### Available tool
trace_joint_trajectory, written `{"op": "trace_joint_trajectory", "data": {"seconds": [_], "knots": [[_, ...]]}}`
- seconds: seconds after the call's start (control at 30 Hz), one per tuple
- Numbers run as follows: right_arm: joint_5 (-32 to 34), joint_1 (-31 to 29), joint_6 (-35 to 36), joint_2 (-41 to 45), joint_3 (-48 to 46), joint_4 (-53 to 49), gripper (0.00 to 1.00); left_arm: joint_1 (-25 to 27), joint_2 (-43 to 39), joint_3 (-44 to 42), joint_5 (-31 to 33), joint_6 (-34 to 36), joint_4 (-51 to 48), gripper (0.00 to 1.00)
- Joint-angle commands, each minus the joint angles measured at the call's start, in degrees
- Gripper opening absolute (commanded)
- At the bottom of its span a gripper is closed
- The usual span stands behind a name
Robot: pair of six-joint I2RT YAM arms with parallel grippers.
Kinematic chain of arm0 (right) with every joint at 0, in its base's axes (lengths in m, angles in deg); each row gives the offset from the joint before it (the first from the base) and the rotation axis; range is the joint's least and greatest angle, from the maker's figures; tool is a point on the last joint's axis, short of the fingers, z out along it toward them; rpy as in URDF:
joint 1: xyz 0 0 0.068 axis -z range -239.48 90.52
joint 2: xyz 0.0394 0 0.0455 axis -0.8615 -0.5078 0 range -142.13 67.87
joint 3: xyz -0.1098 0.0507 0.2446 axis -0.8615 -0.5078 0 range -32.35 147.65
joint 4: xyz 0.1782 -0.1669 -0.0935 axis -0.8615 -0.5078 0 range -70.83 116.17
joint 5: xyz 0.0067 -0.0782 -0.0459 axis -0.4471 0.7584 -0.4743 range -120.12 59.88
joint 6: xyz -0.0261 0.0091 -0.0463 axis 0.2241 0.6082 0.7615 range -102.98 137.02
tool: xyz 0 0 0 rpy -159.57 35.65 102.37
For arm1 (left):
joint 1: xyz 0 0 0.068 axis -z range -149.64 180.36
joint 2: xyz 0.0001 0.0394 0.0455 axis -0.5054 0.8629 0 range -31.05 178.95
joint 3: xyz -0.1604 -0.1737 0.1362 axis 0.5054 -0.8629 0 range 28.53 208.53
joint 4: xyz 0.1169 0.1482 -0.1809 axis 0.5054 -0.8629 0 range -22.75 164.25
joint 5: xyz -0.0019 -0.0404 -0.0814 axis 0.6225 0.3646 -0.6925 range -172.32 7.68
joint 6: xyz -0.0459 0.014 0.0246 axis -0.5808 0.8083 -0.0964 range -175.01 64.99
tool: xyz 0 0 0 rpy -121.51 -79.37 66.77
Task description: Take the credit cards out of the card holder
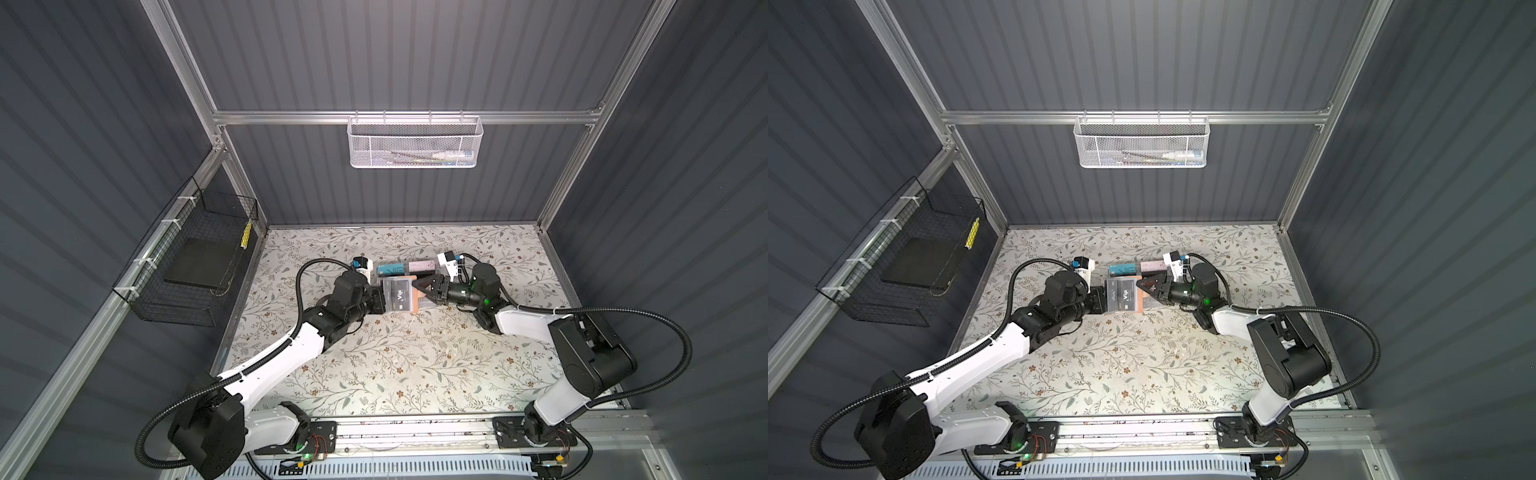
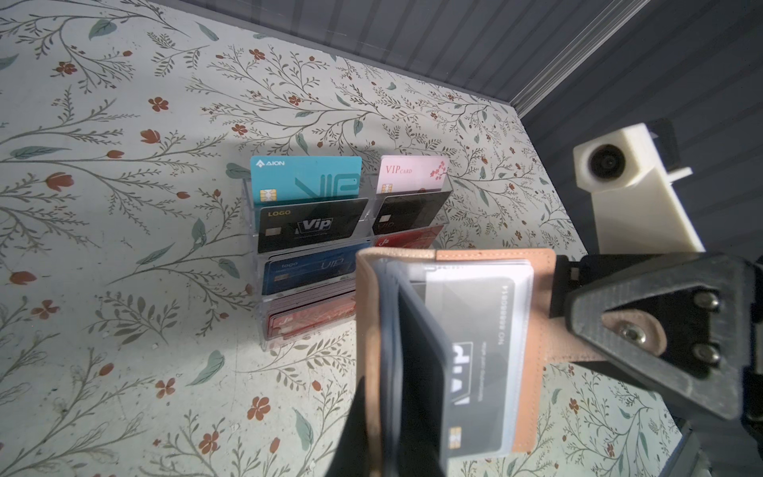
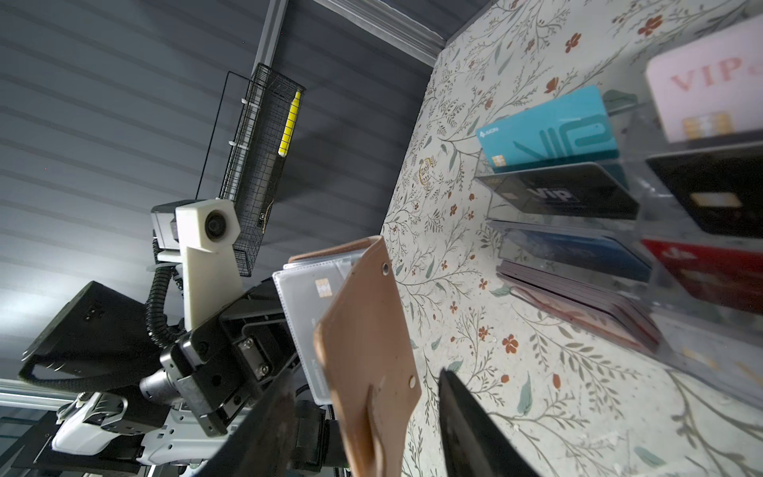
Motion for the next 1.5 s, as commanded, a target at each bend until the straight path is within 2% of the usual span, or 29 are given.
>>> {"op": "trace_joint_trajectory", "data": {"seconds": [0.0,0.3,0.6,0.7,0.87,1.13,1.2,1.4,1.47], "knots": [[0.45,-1.09,3.46,1.28,0.37,-1.43,0.57,-0.54,-1.46,-0.24,0.06,0.70,1.61,0.00],[4.55,-4.47,12.60,2.21,3.74,-14.30,0.57,-1.02,-1.86,-0.54,-0.12,0.62,1.56,0.00],[7.00,-6.22,15.37,0.42,5.99,-18.86,0.49,-1.07,-0.45,-0.97,-2.59,-0.47,3.39,0.00],[7.09,-6.39,15.50,-0.20,6.35,-18.90,0.43,-1.07,0.29,-1.10,-4.25,-1.09,4.49,0.00],[6.77,-6.80,15.50,-1.10,6.82,-18.91,0.25,-1.12,1.23,-1.12,-5.72,-1.52,5.29,0.00],[6.66,-6.83,15.59,-0.27,6.75,-19.20,0.02,-2.33,1.16,-1.25,-6.22,-1.40,5.17,0.00],[6.66,-6.86,15.59,0.12,6.73,-19.64,0.00,-3.12,1.08,-1.73,-6.61,-1.85,5.50,0.00],[7.31,-6.79,14.99,1.49,7.16,-22.56,0.00,-4.45,0.41,-2.22,-6.92,-2.46,5.38,0.22],[7.94,-6.78,14.72,1.80,7.64,-24.41,0.00,-4.50,0.27,-2.48,-6.89,-2.76,5.61,0.23]]}}
